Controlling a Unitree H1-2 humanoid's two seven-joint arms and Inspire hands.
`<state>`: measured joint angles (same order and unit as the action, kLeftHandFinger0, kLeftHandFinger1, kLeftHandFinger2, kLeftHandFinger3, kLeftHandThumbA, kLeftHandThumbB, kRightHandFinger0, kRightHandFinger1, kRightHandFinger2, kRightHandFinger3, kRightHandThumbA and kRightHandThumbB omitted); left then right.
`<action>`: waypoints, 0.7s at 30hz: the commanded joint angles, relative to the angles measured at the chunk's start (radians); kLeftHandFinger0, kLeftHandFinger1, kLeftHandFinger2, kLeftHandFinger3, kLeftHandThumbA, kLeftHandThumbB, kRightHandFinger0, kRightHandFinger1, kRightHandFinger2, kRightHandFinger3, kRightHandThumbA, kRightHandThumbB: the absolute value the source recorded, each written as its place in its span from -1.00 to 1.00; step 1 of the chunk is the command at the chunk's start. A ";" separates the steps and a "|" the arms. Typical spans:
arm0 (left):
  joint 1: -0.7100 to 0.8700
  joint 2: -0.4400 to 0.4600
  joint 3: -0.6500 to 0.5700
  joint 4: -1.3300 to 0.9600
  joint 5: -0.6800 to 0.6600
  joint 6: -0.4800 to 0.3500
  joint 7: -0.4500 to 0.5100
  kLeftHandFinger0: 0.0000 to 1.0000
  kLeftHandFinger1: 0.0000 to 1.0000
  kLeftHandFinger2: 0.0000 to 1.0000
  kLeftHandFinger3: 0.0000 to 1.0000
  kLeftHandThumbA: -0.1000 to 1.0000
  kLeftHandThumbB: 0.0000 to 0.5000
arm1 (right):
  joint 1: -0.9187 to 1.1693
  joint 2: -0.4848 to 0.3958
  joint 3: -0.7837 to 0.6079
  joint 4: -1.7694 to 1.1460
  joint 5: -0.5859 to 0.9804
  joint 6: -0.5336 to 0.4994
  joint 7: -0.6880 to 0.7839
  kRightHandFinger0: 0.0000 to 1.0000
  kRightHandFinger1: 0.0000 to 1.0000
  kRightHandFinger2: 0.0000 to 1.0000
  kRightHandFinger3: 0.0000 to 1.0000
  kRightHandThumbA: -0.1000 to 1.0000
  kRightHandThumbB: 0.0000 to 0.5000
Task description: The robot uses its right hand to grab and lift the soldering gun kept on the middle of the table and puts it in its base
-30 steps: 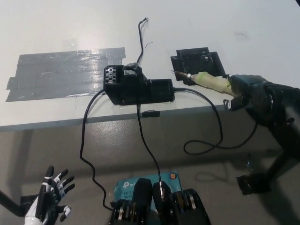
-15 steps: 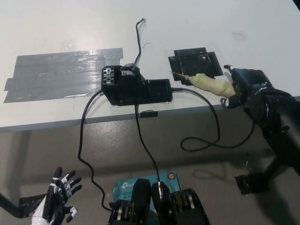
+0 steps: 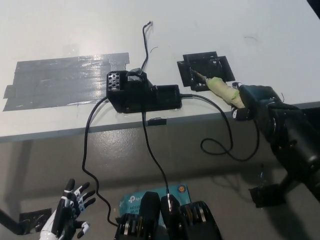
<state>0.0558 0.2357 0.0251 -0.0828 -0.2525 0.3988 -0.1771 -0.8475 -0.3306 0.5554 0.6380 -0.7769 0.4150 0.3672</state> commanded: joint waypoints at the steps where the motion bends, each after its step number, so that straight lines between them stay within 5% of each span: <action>1: -0.012 0.027 -0.013 -0.018 0.013 -0.034 -0.041 1.00 1.00 1.00 1.00 1.00 1.00 | 0.008 -0.015 0.037 0.047 -0.011 0.052 0.109 -1.00 -0.86 -0.20 1.00 -0.28 -0.40; 3: -0.013 0.028 -0.015 -0.017 0.014 -0.032 -0.040 1.00 1.00 1.00 1.00 1.00 1.00 | 0.009 -0.021 0.053 0.040 -0.020 0.049 0.119 -1.00 -1.00 -0.35 1.00 -0.56 -0.91; 4: -0.014 0.029 -0.016 -0.014 0.015 -0.035 -0.043 1.00 1.00 1.00 1.00 1.00 1.00 | 0.005 -0.022 0.062 0.042 -0.028 0.053 0.121 -1.00 -1.00 -0.43 1.00 -0.78 -0.99; 8: -0.006 0.031 -0.018 -0.016 0.016 -0.043 -0.045 1.00 1.00 1.00 1.00 1.00 1.00 | -0.015 -0.018 0.106 0.060 -0.073 0.046 0.080 -1.00 -0.99 -0.63 0.90 -1.00 -0.99; 11: -0.010 0.030 -0.018 -0.008 0.019 -0.041 -0.047 1.00 1.00 1.00 1.00 1.00 1.00 | -0.027 -0.021 0.143 0.044 -0.128 0.055 0.048 -0.87 -0.47 -0.40 1.00 -0.87 -1.00; 12: -0.013 0.028 -0.020 -0.011 0.026 -0.035 -0.042 1.00 1.00 1.00 1.00 1.00 1.00 | -0.032 -0.021 0.147 0.045 -0.150 0.055 0.048 -0.99 -0.41 -0.39 1.00 -0.97 -1.00; 13: -0.012 0.029 -0.021 -0.012 0.026 -0.034 -0.043 1.00 1.00 1.00 1.00 1.00 1.00 | -0.036 -0.024 0.165 0.030 -0.190 0.055 0.028 -1.00 -0.30 -0.22 0.92 -1.00 -1.00; 16: -0.011 0.027 -0.017 -0.011 0.026 -0.035 -0.040 1.00 1.00 1.00 1.00 1.00 1.00 | -0.051 -0.016 0.173 0.033 -0.266 0.055 0.013 -1.00 -0.32 0.36 0.09 -1.00 -0.87; 18: -0.011 0.027 -0.015 -0.010 0.023 -0.036 -0.043 1.00 1.00 1.00 1.00 1.00 1.00 | -0.053 -0.011 0.162 0.040 -0.294 0.055 -0.010 -1.00 -0.34 0.37 -0.13 -1.00 -0.74; 20: -0.012 0.027 -0.014 -0.007 0.019 -0.037 -0.046 1.00 1.00 1.00 1.00 1.00 1.00 | -0.066 -0.001 0.152 0.055 -0.353 0.055 0.009 -1.00 -0.40 0.34 -0.36 -1.00 -0.96; 21: -0.011 0.029 -0.015 -0.007 0.021 -0.039 -0.048 1.00 1.00 1.00 1.00 1.00 1.00 | -0.067 0.008 0.137 0.072 -0.370 0.055 -0.007 -1.00 -0.45 0.31 -0.41 -0.83 -1.00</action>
<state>0.0537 0.2457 0.0099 -0.0808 -0.2411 0.3967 -0.1991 -0.8967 -0.3278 0.7088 0.6489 -1.0069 0.4431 0.3620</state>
